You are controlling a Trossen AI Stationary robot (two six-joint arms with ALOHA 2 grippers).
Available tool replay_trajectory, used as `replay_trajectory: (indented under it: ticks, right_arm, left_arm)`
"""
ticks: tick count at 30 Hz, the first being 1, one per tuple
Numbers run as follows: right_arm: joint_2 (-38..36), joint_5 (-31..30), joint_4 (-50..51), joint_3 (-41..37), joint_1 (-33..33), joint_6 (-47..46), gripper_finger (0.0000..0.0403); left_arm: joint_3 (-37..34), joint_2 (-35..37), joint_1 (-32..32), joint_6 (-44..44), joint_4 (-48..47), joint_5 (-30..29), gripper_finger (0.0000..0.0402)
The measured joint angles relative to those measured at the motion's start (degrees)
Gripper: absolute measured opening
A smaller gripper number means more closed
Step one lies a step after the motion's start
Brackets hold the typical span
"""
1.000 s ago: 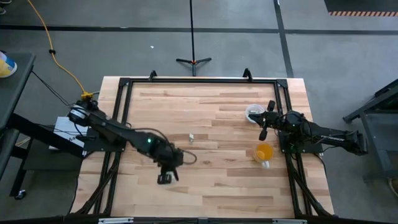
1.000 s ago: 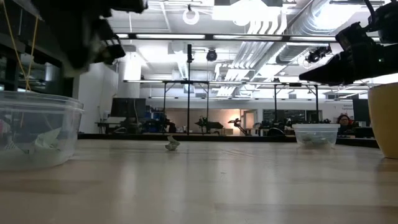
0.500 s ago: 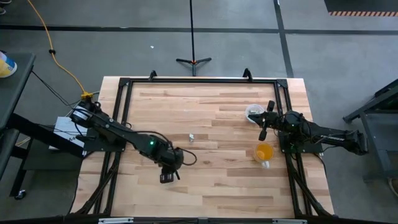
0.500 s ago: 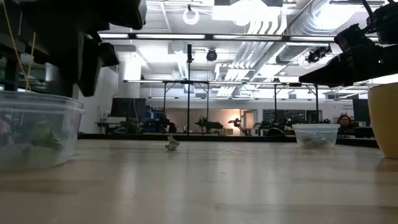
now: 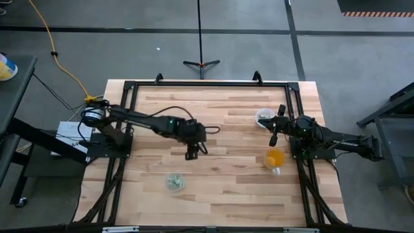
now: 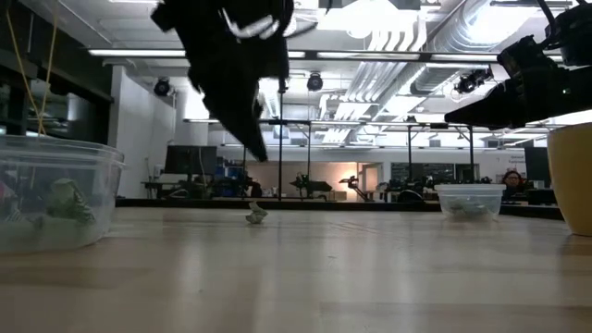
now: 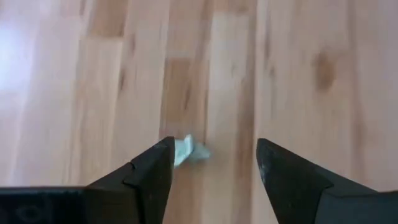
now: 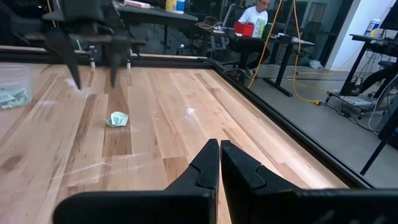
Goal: Pick and place Stevia / Truvia into bins
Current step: Put the stevia packet into the square container
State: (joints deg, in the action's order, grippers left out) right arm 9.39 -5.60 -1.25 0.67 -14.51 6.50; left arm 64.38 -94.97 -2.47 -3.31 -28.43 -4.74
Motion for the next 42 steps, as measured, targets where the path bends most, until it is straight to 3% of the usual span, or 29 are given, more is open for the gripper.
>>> replay_trajectory:
  ticks: [8,23,35,38,42]
  right_arm:
    - [0.9,0.0,0.0,0.0,0.0,0.0,0.0007]
    - [2.7,0.0,0.0,0.0,0.0,0.0,0.0007]
    - [2.6,0.0,0.0,0.0,0.0,0.0,0.0007]
    - [2.6,0.0,0.0,0.0,0.0,0.0,0.0007]
    - [2.6,0.0,0.0,0.0,0.0,-1.2,0.0007]
  left_arm:
    - [0.0,-8.4,7.0,3.5,1.7,8.4,0.0249]
    - [0.3,-13.5,7.0,6.7,2.3,9.7,0.0239]
    - [0.0,-12.1,7.0,8.7,1.3,10.1,0.0072]
    - [-0.3,-9.2,6.9,10.0,0.1,16.7,0.004]
    - [0.0,-3.4,5.9,8.4,-2.6,28.5,0.0037]
